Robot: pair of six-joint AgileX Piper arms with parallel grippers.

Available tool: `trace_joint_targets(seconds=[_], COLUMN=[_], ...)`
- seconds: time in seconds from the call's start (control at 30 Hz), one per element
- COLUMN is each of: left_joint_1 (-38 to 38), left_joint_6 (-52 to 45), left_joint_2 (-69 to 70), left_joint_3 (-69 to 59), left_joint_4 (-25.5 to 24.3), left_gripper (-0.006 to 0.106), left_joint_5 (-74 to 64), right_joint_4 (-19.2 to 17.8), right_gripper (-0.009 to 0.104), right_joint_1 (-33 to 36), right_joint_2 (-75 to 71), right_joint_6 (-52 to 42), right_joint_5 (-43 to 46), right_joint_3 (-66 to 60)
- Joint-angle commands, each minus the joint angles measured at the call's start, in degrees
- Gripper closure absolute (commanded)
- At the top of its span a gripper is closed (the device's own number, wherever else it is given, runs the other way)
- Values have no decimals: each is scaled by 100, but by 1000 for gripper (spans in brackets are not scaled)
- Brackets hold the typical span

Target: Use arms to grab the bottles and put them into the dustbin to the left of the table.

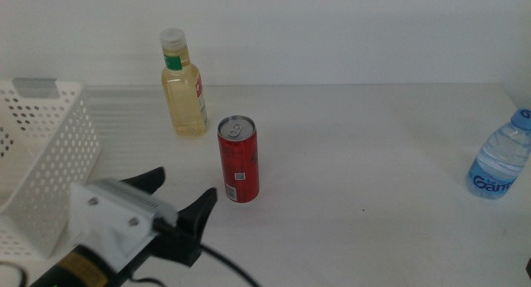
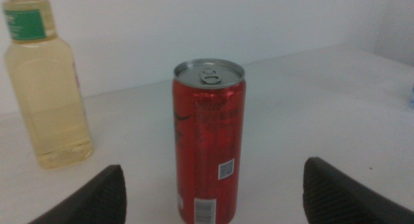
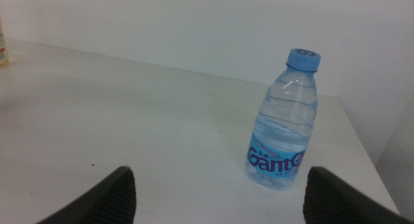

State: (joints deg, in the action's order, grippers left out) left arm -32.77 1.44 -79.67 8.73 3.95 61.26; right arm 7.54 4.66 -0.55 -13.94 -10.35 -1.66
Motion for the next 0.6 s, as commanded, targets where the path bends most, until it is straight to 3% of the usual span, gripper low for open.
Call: trace_joint_targets(seconds=[0.0,0.37,0.57], left_joint_1=[-12,41,415], left_joint_6=[131,338,715], left_joint_2=[-141,-1024,-1345], left_joint_3=[342,1352,1745], left_joint_4=[-119,-288,-972], left_gripper=[10,10,10], left_joint_5=[424,358,232], right_joint_4=[-45,-45,-45], right_gripper=[27,27,27], right_joint_1=[-30,-30,-30], right_joint_2=[-158,-158,-158], right_joint_6=[-88,-88,-88], right_joint_5=[403,403,403], right_joint_3=[49,49,49])
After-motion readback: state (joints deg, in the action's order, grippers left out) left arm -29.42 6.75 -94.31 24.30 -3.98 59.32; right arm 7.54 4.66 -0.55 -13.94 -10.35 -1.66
